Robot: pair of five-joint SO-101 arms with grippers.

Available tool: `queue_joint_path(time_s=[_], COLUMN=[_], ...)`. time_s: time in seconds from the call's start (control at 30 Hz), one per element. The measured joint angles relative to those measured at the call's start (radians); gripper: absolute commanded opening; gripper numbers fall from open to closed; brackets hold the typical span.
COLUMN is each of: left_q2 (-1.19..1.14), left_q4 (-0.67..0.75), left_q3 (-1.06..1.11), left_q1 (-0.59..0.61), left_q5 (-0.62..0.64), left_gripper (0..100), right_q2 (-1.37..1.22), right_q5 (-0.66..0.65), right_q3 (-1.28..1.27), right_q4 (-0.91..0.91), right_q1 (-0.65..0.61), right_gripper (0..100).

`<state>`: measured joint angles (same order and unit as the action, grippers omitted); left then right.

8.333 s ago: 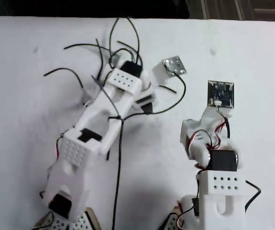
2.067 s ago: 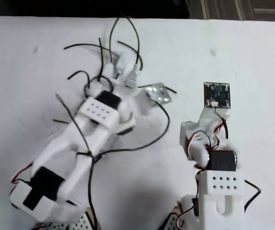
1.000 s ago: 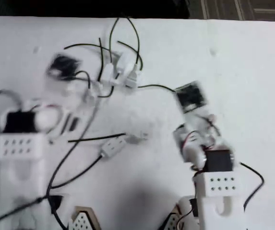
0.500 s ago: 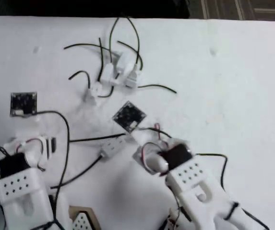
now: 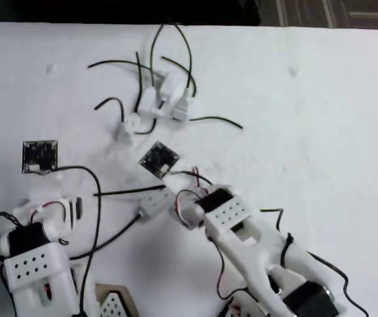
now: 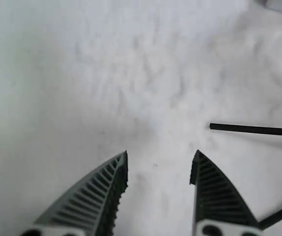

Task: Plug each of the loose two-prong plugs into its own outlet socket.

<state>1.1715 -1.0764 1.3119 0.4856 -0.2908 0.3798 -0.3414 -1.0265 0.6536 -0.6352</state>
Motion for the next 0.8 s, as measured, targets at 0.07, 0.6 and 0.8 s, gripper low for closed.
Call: queue_joint_path(time_s=[0.07, 0.6, 0.8], left_q2=[0.0, 0.0, 0.0], left_q4=[0.0, 0.0, 0.0], left_q3=[0.006, 0.018, 0.021], left_q1=[0.0, 0.0, 0.0], left_q5=[0.0, -0.057, -0.057], left_gripper=[21, 21, 21], right_q2=[-0.041, -0.147, -0.15], right_q5=[-0.002, -0.066, -0.066], right_q3=[0.002, 0.006, 0.071], right_q4=[-0.04, -0.226, -0.106], right_q1=[-0.005, 0.098, 0.098], right_gripper=[17.6, 1.8, 15.9])
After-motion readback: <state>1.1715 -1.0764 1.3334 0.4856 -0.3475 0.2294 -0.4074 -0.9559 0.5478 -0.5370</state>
